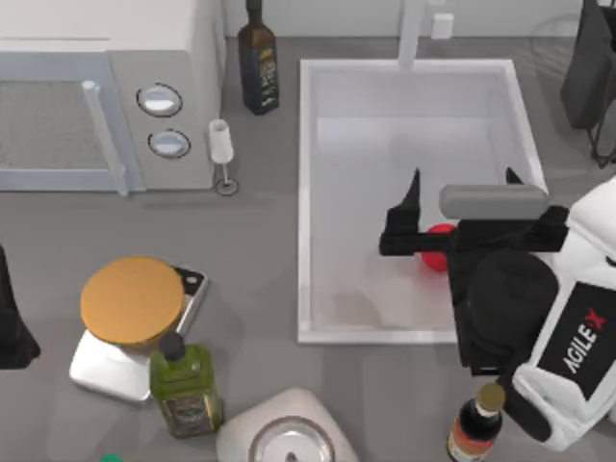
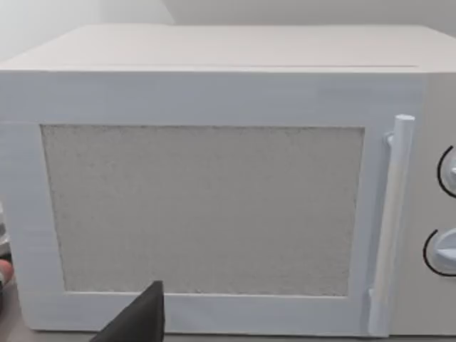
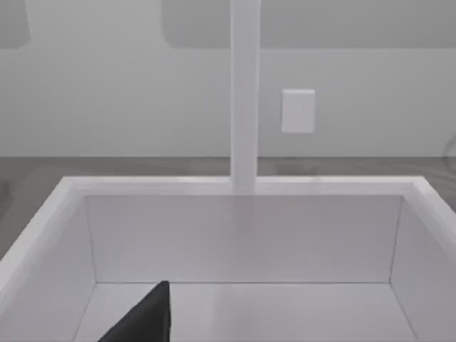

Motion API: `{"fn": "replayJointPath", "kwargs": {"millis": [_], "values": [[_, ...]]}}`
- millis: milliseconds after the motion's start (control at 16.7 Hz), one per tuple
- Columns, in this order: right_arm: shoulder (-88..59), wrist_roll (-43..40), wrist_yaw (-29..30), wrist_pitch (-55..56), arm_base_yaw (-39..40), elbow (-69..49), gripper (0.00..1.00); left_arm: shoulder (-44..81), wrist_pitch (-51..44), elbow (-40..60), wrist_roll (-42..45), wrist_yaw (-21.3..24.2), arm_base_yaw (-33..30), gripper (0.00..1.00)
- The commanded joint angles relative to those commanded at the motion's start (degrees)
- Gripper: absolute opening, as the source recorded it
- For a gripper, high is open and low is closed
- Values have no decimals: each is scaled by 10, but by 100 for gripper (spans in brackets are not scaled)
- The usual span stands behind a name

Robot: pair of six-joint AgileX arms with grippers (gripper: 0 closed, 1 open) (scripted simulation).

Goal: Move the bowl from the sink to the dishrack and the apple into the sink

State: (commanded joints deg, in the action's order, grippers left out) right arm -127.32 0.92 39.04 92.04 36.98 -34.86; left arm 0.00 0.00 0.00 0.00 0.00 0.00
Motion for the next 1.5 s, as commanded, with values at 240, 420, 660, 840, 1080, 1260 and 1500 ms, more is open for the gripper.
{"fn": "replayJointPath", "kwargs": {"millis": [240, 420, 660, 840, 1080, 1260, 1500], "values": [[73, -1, -23, -50, -18, 13, 100, 0, 0, 0, 0, 0, 0, 100], [172, -2, -53, -120, -45, 39, 100, 0, 0, 0, 0, 0, 0, 100], [347, -3, -107, -248, -97, 90, 100, 0, 0, 0, 0, 0, 0, 100], [507, -4, -156, -363, -144, 135, 100, 0, 0, 0, 0, 0, 0, 100], [734, -6, -226, -532, -213, 202, 100, 0, 0, 0, 0, 0, 0, 100], [915, -7, -279, -657, -264, 250, 100, 0, 0, 0, 0, 0, 0, 100], [1125, -8, -340, -801, -322, 304, 100, 0, 0, 0, 0, 0, 0, 100]]}}
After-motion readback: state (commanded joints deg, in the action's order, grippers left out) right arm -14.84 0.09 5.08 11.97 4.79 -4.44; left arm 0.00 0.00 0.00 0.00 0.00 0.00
